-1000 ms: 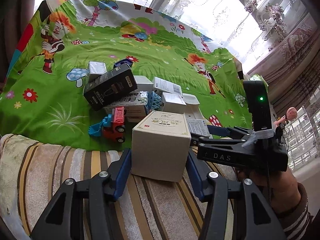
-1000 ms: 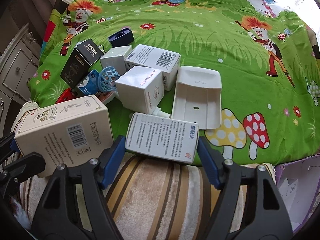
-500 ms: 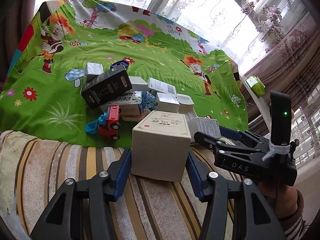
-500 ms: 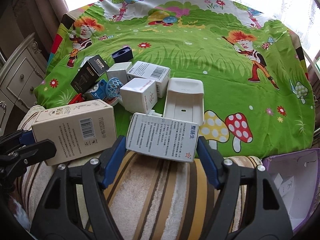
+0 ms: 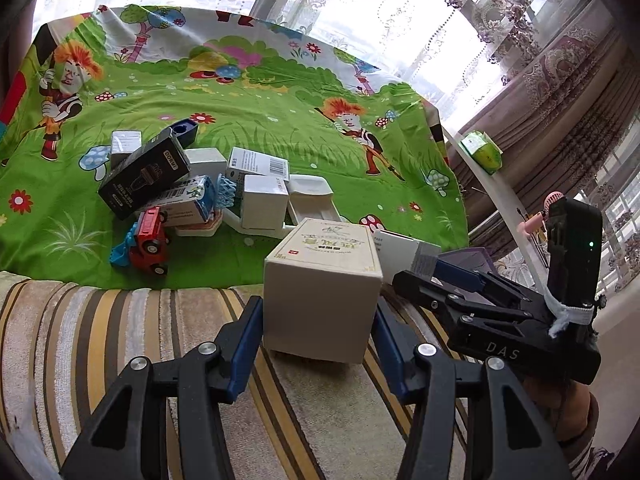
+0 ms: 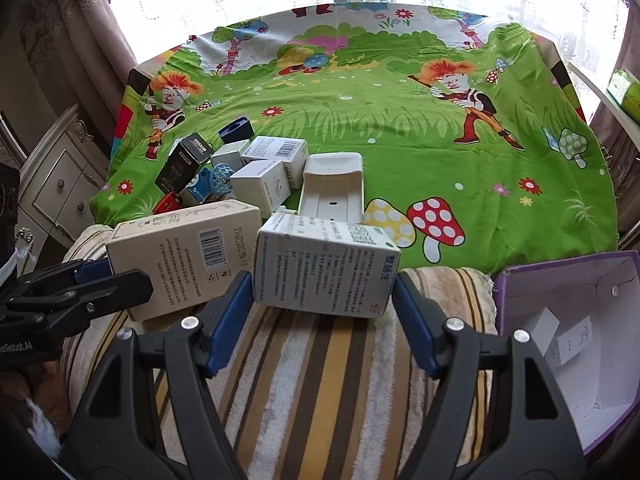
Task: Organize rigid objects
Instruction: 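Carry both held boxes into the purple box and open both grippers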
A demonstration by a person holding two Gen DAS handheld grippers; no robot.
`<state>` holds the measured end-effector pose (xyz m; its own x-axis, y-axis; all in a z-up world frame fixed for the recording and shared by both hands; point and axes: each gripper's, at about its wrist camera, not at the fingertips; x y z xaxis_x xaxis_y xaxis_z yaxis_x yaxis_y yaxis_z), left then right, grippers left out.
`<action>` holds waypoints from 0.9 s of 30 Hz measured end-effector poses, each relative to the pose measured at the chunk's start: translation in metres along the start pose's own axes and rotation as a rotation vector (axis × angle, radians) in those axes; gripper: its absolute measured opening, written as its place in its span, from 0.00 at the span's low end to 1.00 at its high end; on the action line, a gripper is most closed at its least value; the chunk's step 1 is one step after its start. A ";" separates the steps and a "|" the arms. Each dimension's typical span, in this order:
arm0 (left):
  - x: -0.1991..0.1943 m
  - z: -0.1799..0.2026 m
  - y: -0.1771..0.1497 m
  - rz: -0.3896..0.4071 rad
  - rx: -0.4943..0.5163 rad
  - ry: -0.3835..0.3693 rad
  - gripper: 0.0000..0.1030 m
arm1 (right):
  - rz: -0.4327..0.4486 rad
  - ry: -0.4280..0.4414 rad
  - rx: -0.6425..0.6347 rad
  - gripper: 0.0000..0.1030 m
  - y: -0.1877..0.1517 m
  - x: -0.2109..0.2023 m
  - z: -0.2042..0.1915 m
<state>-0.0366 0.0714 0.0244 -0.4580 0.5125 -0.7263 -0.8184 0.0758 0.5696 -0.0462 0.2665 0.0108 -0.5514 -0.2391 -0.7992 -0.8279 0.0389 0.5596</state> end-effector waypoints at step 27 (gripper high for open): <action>0.062 0.130 0.022 -0.105 0.223 -0.116 0.52 | 0.046 -0.199 0.425 0.71 -0.078 -0.068 0.218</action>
Point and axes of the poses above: each gripper's, at about its wrist camera, not at the fingertips, and x roughly the way its jaws point, z to its right, y to its top, and after that the axes turned 6 degrees about x, right-handed
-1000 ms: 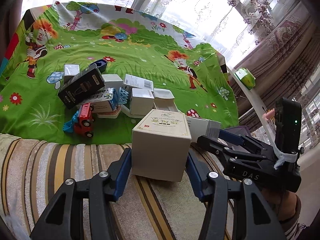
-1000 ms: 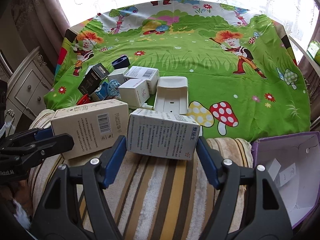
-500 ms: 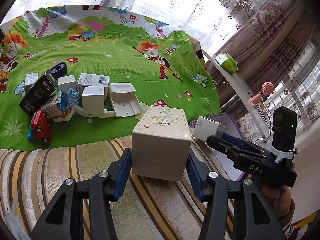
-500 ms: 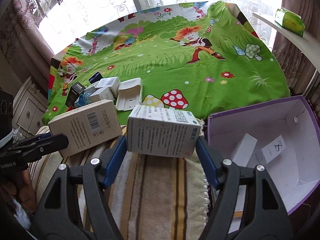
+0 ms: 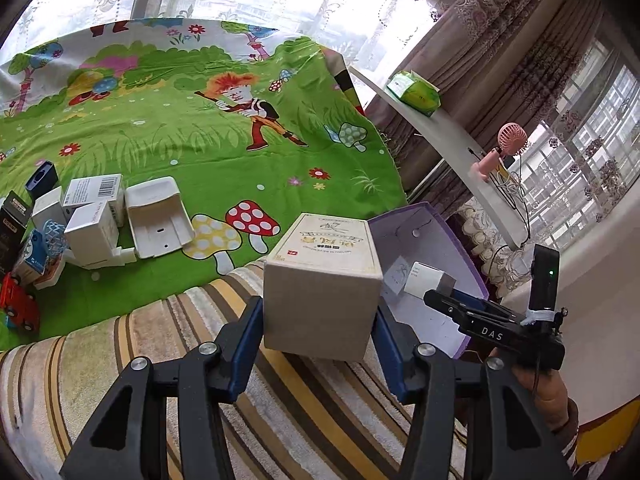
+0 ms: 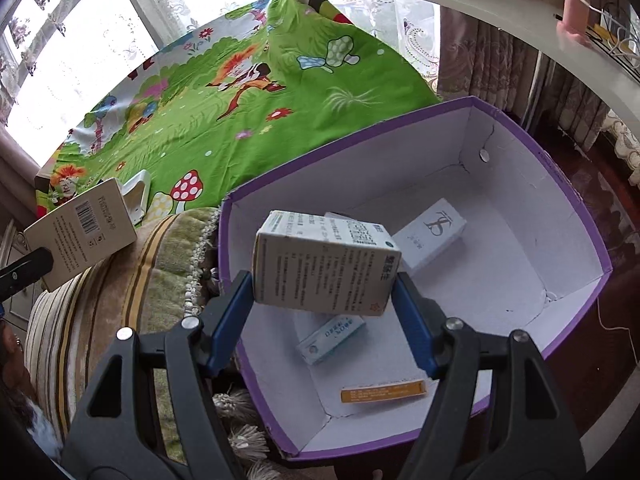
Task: Organize rigid objects
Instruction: 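Carry both held boxes into the purple box and open both grippers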
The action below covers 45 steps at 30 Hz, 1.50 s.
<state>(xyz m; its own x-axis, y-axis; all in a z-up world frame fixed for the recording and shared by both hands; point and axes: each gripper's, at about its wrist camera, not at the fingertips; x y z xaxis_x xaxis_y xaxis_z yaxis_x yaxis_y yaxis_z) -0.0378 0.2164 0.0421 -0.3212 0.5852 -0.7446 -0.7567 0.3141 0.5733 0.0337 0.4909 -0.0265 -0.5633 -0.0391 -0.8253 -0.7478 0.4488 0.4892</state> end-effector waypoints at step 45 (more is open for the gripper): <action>0.058 0.032 0.015 -0.083 0.012 -0.007 0.65 | -0.032 -0.056 0.050 0.72 -0.003 0.011 0.037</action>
Point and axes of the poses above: each gripper's, at about its wrist camera, not at the fingertips, and x roughly the way its jaws point, z to its right, y to its top, and after that the axes turned 6 degrees about x, right-handed
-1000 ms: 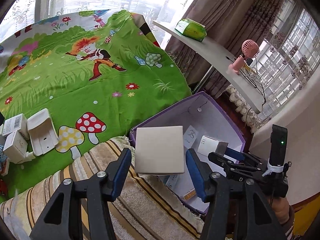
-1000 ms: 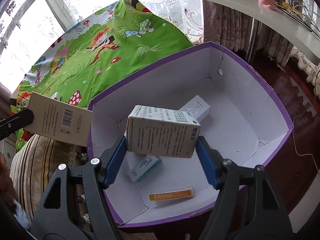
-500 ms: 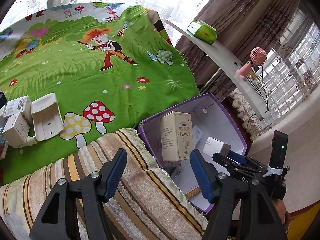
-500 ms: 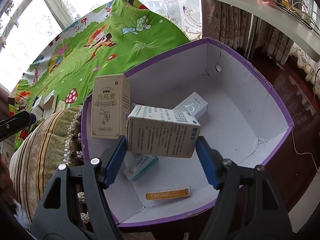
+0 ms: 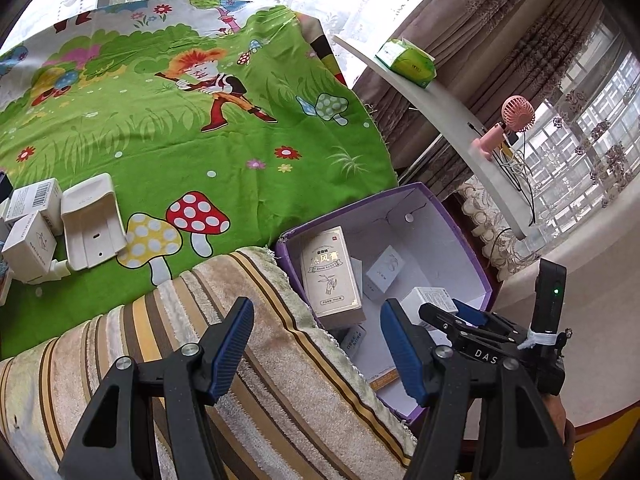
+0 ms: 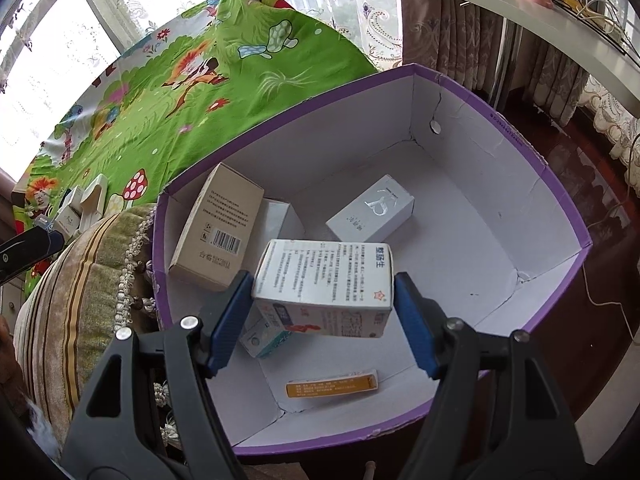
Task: Organize rigid objects
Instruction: 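Carry both held boxes into the purple box and open both grippers, then lift both open grippers out of the purple box and move over the pile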
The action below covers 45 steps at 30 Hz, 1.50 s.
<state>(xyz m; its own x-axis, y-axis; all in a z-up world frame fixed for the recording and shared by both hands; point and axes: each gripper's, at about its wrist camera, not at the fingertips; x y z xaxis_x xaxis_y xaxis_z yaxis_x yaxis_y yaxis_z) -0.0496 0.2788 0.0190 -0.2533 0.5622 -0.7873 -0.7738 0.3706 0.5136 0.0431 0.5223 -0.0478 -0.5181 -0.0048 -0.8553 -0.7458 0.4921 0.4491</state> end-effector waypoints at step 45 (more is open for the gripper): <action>-0.078 -0.106 -0.036 0.154 -0.249 0.051 0.65 | -0.035 0.119 -0.165 0.76 -0.004 -0.003 -0.101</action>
Point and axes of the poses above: each gripper's, at about its wrist camera, not at the fingertips, and x roughly the way its jaws point, z to its right, y to its top, and after that the axes turned 6 degrees about x, right-handed
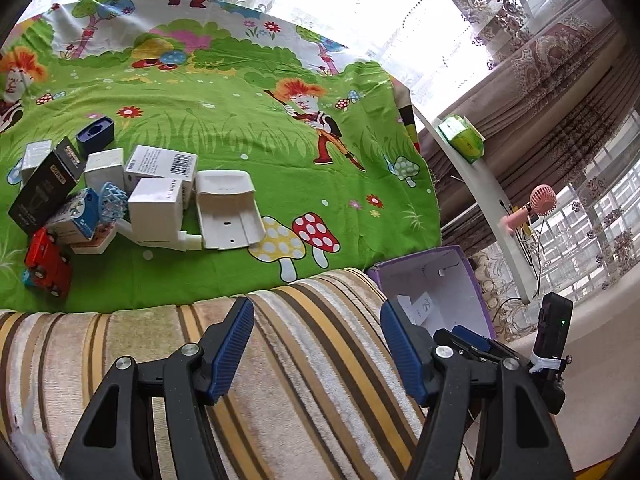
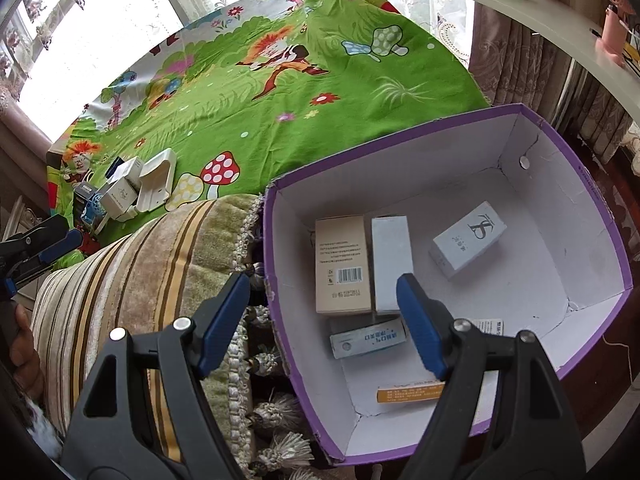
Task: Organize rigid objects
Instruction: 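Lift both open grippers out of the purple box and move over the pile, then grasp the black printed box with left gripper while right grasps the white JIYIN MUSIC box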
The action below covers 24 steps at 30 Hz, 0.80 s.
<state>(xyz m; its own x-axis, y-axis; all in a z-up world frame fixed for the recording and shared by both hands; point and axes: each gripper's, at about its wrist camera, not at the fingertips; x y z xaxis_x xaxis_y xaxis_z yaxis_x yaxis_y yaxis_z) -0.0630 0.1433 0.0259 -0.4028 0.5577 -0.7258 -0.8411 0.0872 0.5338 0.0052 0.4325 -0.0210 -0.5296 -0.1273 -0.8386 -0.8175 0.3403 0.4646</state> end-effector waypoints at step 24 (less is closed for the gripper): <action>-0.069 -0.168 0.021 0.115 -0.337 0.129 0.90 | -0.034 0.048 -0.210 0.81 0.010 0.020 -0.103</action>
<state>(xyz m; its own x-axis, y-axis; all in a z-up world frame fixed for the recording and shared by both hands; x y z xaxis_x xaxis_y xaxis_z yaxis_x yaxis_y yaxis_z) -0.1134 -0.0321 0.0147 -0.5259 0.4372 -0.7296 -0.8505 -0.2587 0.4580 -0.0367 0.3372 -0.0037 -0.5072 -0.1814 -0.8425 -0.8615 0.1341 0.4898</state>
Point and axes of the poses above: each gripper's, at about its wrist camera, not at the fingertips, and x roughly the way its jaws point, z to its right, y to its top, and after that the axes turned 6 degrees about x, right-handed
